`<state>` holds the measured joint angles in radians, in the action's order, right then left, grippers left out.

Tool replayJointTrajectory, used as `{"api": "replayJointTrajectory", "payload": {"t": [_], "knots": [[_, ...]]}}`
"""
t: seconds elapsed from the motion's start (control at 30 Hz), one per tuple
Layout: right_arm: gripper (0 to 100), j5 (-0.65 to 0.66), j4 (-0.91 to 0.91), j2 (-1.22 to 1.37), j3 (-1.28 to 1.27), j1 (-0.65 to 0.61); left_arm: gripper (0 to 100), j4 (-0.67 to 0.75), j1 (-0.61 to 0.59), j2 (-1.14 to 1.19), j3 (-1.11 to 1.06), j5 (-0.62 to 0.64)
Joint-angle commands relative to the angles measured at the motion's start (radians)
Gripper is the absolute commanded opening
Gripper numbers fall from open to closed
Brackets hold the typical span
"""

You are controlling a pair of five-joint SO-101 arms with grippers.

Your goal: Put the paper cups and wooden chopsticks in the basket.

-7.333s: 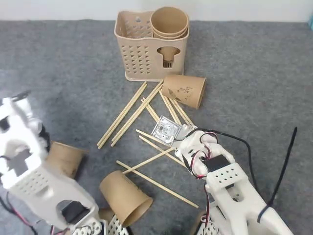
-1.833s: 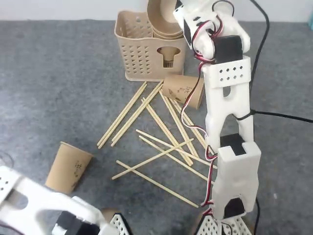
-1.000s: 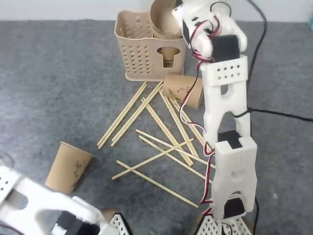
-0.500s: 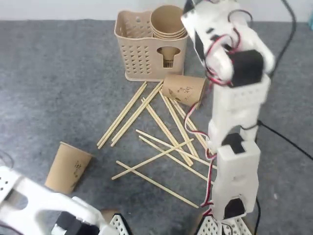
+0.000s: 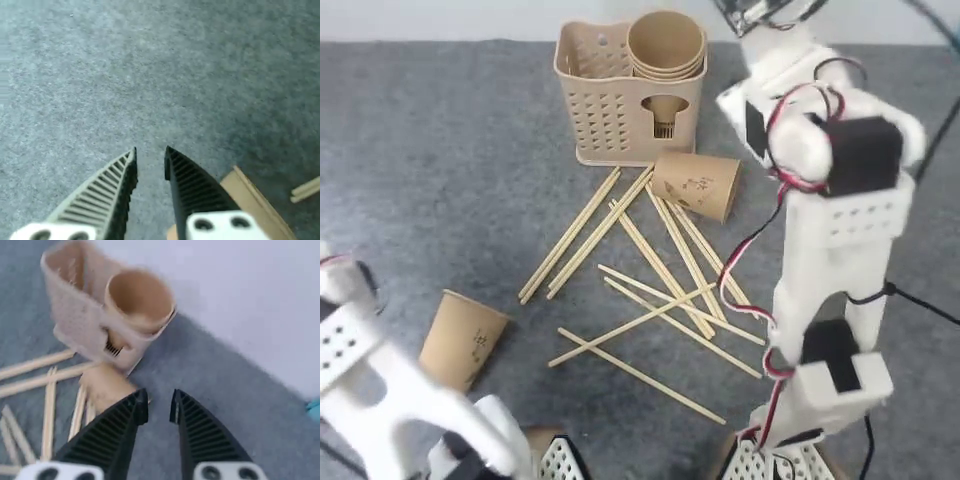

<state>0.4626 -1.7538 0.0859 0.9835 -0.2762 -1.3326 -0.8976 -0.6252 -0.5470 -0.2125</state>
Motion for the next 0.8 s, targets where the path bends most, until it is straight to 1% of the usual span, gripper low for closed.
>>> {"api": "replayJointTrajectory", "payload": {"t": [0.0,0.07,0.17,0.23,0.33,0.47,0.7,0.77], "knots": [[14.2,0.064,-0.041,-0.127,-0.212,-0.073,16,-0.147,0.081,0.115,0.176,0.035],[17.7,0.066,-0.021,-0.153,-0.318,-0.091,19,-0.236,0.110,0.230,0.272,0.046],[18.0,0.069,0.039,-0.162,-0.460,-0.093,20,-0.367,0.133,0.414,0.404,0.049],[18.0,0.071,0.088,-0.156,-0.545,-0.093,20,-0.417,0.132,0.519,0.463,0.049],[18.0,0.071,0.194,-0.163,-0.689,-0.093,20,-0.420,0.120,0.592,0.473,0.051],[18.0,0.109,0.302,-0.165,-0.829,-0.136,20,-0.420,0.127,0.588,0.453,0.114],[18.0,0.126,0.404,-0.165,-0.971,-0.208,20,-0.420,0.221,0.571,0.452,0.130],[18.0,0.126,0.435,-0.165,-1.003,-0.216,20,-0.420,0.241,0.571,0.452,0.160]]}}
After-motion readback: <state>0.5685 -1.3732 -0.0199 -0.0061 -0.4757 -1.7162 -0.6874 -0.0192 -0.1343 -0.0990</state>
